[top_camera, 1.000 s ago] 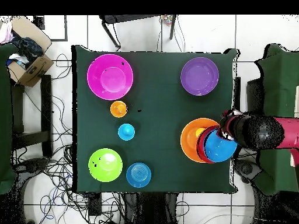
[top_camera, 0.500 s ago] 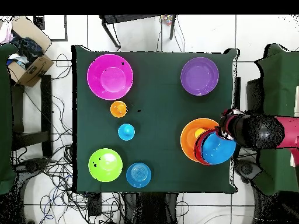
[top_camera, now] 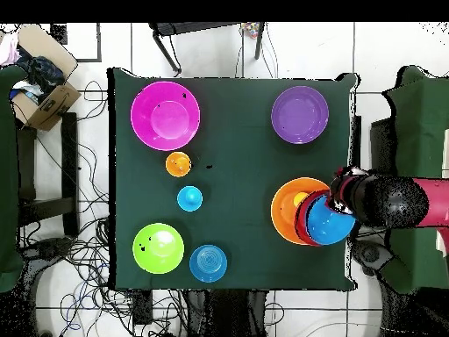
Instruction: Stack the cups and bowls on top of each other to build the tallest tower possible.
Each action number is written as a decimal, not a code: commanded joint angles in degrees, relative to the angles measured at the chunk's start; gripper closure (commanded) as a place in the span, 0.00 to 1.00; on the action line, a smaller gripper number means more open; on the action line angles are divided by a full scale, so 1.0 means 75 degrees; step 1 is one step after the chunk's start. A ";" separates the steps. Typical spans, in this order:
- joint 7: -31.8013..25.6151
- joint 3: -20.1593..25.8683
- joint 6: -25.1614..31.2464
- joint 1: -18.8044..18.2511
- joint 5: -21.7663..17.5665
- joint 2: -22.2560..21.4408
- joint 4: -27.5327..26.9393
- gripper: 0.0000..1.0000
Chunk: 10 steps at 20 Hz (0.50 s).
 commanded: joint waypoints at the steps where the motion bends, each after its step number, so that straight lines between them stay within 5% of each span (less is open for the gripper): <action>1: -0.0885 -0.0221 0.0575 0.0047 0.0011 -0.0354 0.0967 0.00; 10: -0.0230 -0.0291 -0.0129 -0.0169 -0.0119 -0.0514 0.1790 0.00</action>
